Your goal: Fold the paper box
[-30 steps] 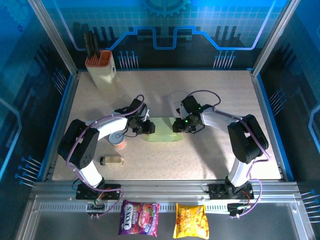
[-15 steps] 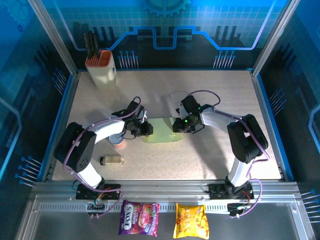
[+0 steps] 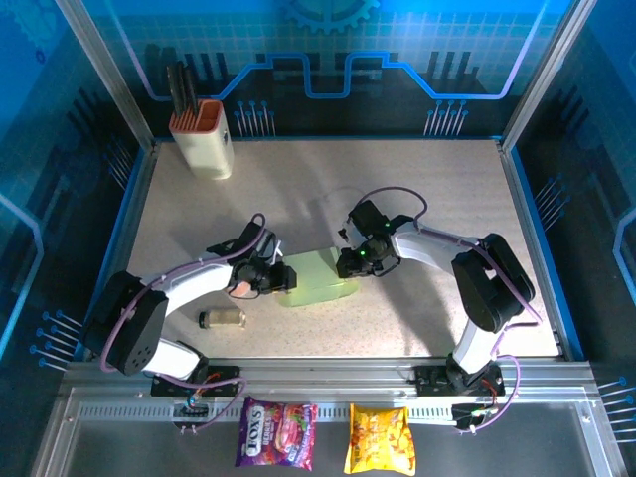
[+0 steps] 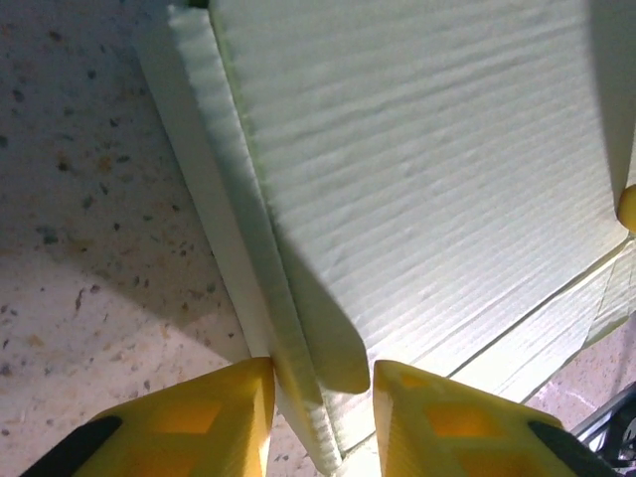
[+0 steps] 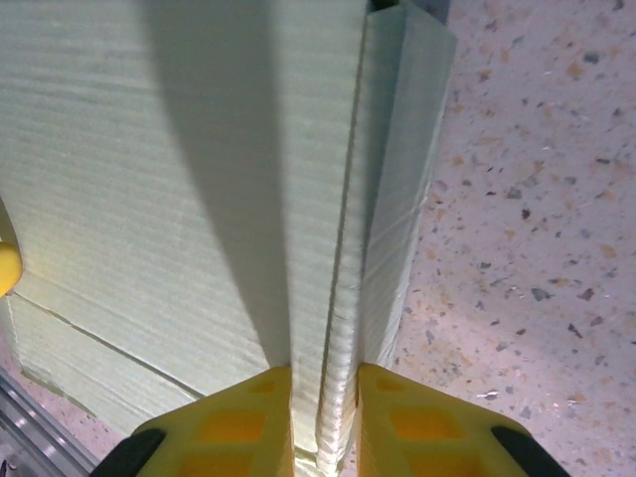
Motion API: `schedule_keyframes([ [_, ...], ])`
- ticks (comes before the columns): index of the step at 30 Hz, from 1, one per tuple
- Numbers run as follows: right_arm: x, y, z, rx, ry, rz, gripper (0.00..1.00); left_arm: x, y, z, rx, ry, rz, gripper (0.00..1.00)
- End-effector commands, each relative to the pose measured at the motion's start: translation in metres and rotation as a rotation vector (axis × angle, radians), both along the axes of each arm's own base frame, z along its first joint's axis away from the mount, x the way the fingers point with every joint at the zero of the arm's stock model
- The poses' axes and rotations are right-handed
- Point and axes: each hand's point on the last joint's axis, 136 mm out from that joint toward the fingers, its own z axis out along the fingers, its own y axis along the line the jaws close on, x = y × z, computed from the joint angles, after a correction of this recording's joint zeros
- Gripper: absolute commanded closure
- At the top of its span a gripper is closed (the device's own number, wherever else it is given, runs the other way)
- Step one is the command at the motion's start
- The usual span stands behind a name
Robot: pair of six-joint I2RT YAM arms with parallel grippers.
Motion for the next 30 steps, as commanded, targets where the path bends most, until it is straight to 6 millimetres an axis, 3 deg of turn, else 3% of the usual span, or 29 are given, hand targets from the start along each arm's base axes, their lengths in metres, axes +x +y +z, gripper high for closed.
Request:
schedule_keyframes([
  [1,-0.014,-0.004,0.000,-0.035,0.011,0.038,0.74,-0.008,0.004,0.010,0.011,-0.005,0.002,0.61],
  [4,-0.008,-0.003,0.014,-0.027,-0.037,0.045,0.67,0.000,0.012,0.023,0.058,-0.057,0.003,0.53],
  [9,0.003,-0.004,0.037,-0.018,-0.121,0.066,0.61,0.018,0.016,0.047,0.101,-0.149,-0.050,0.49],
  [13,0.008,-0.011,0.051,-0.019,-0.202,0.078,0.58,0.039,-0.001,0.069,0.083,-0.266,-0.184,0.49],
  [20,0.018,-0.030,0.079,0.001,-0.330,0.082,0.54,0.068,-0.035,0.089,0.063,-0.414,-0.496,0.48],
  [25,0.024,-0.044,0.091,-0.016,-0.380,0.095,0.56,0.080,-0.040,0.089,0.125,-0.464,-0.688,0.47],
  [30,0.030,-0.051,0.102,-0.040,-0.445,0.113,0.59,0.077,-0.041,0.068,0.174,-0.460,-0.871,0.45],
])
